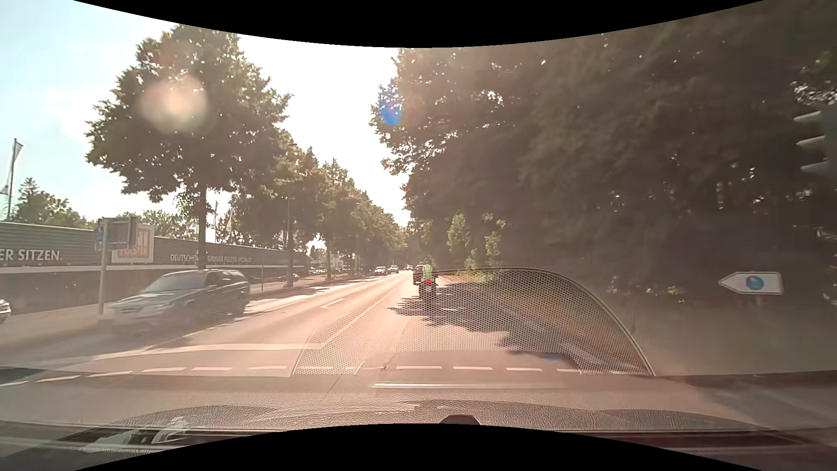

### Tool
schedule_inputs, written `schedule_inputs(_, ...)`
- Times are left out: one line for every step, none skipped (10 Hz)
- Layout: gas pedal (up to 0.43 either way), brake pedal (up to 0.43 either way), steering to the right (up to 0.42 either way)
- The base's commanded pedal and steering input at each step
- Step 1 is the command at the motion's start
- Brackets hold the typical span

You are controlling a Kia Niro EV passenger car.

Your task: Follow the waypoints while adhering to traffic rules and regulations

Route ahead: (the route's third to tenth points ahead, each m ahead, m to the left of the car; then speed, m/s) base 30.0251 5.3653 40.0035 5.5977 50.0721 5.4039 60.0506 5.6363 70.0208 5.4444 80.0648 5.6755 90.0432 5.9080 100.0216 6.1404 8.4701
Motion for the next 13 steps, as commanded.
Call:
schedule_inputs(0.22, 0.0, -0.004)
schedule_inputs(0.24, 0.0, -0.004)
schedule_inputs(0.24, 0.0, -0.004)
schedule_inputs(0.24, 0.0, -0.004)
schedule_inputs(0.24, 0.0, -0.004)
schedule_inputs(0.24, 0.0, -0.004)
schedule_inputs(0.24, 0.0, -0.004)
schedule_inputs(0.24, 0.0, -0.004)
schedule_inputs(0.24, 0.0, -0.004)
schedule_inputs(0.24, 0.0, -0.004)
schedule_inputs(0.24, 0.0, -0.004)
schedule_inputs(0.24, 0.0, -0.004)
schedule_inputs(0.248, 0.0, -0.004)
